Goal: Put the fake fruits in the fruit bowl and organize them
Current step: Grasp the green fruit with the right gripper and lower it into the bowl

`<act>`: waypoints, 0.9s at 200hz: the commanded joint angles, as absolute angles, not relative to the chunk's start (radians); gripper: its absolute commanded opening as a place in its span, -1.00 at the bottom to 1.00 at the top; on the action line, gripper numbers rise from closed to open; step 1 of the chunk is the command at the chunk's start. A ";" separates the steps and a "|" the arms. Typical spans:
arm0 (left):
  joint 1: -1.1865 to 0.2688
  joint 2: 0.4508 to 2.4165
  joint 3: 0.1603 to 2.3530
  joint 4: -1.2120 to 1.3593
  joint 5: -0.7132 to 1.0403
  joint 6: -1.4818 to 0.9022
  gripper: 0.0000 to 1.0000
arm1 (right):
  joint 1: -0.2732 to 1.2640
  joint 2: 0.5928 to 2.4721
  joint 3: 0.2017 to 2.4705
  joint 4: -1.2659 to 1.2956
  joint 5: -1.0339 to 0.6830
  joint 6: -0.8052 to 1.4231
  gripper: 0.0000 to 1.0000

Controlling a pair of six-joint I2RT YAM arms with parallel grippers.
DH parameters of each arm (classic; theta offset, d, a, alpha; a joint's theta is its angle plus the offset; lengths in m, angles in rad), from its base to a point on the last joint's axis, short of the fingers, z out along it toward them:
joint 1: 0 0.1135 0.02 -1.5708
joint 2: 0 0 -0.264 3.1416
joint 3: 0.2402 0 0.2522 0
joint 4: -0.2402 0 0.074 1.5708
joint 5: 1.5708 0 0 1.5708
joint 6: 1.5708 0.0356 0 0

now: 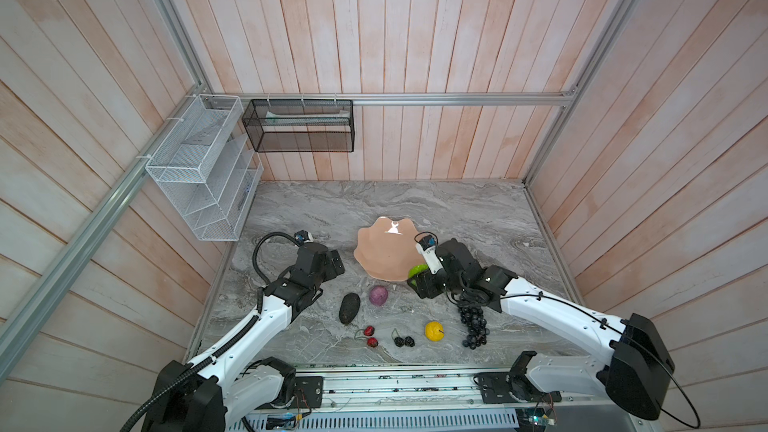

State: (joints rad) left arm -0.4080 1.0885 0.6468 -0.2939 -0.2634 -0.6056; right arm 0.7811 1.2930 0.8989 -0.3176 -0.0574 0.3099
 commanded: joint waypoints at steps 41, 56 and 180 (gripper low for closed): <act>-0.412 1.056 0.674 -0.374 -0.256 -0.670 1.00 | 0.644 1.709 1.264 -0.305 -0.198 0.156 0.12; -0.412 1.036 0.660 -0.378 -0.261 -0.688 1.00 | 0.634 1.803 1.336 -0.286 -0.188 0.128 0.12; -0.412 0.980 0.640 -0.365 -0.241 -0.680 1.00 | 0.622 2.105 1.517 -0.281 -0.175 0.095 0.24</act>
